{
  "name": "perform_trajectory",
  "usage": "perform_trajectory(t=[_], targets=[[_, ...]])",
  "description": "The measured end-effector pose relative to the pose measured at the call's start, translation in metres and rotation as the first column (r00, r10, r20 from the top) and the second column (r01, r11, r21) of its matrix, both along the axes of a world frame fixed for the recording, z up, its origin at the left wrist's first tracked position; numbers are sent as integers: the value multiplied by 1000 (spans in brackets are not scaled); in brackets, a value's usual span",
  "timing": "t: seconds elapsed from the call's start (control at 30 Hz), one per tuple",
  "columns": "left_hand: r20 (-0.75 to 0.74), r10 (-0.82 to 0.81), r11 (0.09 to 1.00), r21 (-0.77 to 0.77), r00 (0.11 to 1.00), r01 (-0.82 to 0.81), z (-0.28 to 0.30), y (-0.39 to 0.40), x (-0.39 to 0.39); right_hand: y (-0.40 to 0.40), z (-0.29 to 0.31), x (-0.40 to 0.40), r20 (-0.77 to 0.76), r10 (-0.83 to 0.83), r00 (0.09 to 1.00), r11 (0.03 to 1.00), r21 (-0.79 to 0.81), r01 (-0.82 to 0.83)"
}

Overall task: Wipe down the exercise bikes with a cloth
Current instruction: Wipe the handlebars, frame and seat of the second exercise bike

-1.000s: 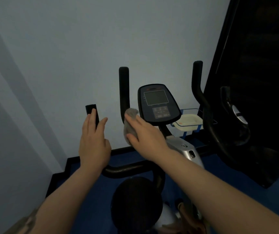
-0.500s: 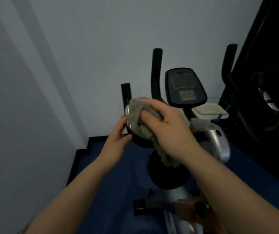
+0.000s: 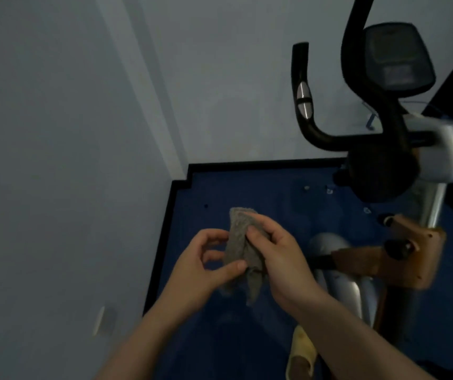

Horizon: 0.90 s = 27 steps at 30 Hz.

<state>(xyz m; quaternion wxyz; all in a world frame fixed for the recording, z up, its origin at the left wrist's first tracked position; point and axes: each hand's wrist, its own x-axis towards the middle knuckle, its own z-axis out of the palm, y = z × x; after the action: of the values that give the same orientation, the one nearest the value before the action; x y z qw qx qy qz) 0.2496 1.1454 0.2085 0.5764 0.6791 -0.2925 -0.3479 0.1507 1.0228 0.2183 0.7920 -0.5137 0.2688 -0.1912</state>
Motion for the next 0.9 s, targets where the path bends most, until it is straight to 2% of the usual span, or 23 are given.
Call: perform_trajectory(t=[0.1, 0.17, 0.3, 0.4, 0.47, 0.57, 0.67, 0.8, 0.9], targets=[[69, 9, 997, 78, 998, -14, -22, 21, -10, 26, -16, -9, -12, -37, 999, 998, 53, 37], [99, -22, 997, 75, 995, 15, -33, 37, -11, 42, -28, -17, -40, -62, 997, 998, 19, 63], [192, -97, 988, 138, 977, 71, -51, 64, -7, 55, -50, -41, -165, -183, 969, 948, -290, 130], [205, -154, 978, 169, 967, 120, -62, 75, -10, 52, -60, -59, -273, -207, 940, 822, -569, 16], [235, -173, 976, 173, 956, 134, -67, 77, -15, 50, -66, -68, -361, -212, 908, 755, -651, -83], [273, -220, 969, 174, 937, 177, -72, 75, -24, 51, -79, -84, -489, -204, 848, 736, -648, -196], [236, -320, 942, 184, 917, 282, -79, 71, -30, 55, -91, -99, -553, -183, 813, 748, -615, -250], [181, -448, 882, 249, 875, 400, -86, 67, -28, 67, -97, -111, -564, -79, 822, 823, -502, -265], [195, -481, 868, 244, 855, 432, -84, 69, -27, 78, -98, -114, -528, -60, 847, 827, -501, -254]])
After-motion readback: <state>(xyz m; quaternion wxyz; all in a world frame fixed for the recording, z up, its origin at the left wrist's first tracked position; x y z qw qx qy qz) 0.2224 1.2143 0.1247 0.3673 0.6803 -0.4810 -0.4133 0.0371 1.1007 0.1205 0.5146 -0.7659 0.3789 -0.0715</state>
